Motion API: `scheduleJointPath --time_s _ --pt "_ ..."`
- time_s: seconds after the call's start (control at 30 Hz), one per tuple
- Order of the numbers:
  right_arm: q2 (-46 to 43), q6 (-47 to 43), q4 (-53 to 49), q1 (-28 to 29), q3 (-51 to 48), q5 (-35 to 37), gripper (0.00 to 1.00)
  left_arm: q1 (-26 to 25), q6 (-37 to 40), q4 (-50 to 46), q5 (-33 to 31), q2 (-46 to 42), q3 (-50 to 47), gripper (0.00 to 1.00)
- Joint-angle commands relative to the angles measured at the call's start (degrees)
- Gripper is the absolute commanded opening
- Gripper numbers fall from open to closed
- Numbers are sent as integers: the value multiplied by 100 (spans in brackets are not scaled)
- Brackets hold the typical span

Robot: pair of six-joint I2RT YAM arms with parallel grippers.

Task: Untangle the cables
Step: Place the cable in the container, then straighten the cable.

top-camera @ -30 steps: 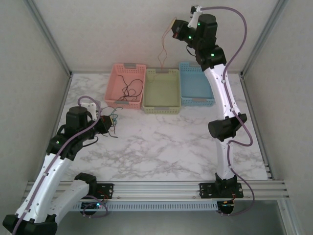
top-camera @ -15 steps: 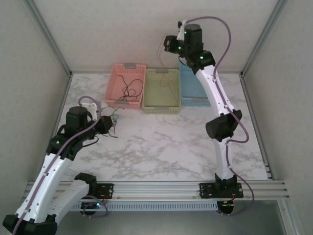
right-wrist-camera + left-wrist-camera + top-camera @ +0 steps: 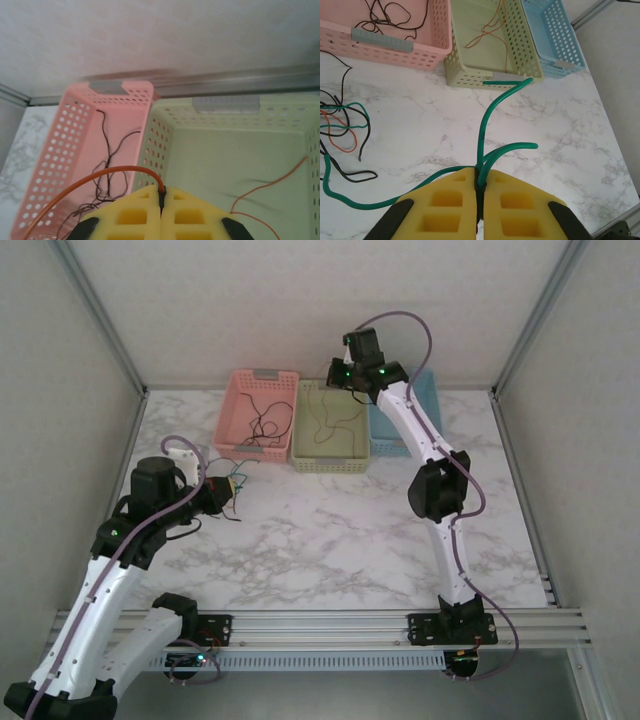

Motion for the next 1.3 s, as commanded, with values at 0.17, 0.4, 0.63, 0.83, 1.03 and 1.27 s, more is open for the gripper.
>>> scheduleJointPath --time_s 0.17,0.4,0.63,0.83,1.03,1.27 --pt "-47 -129 25 22 1159 219 7 45 22 39 117 -54 32 0" --pt "-95 -69 -201 36 404 150 11 39 23 105 441 -46 142 0" --pt "-173 78 -787 34 183 10 57 40 112 101 677 -45 284 0" --pt "-1056 -705 -632 117 -63 -1303 63 37 106 579 1579 31 381 0" --pt "-3376 -2690 -630 934 -2334 -2105 63 37 564 506 2394 338 882 0" --pt "-5605 -3243 1255 1325 -5567 -3846 71 34 1065 167 2936 490 1287 0"
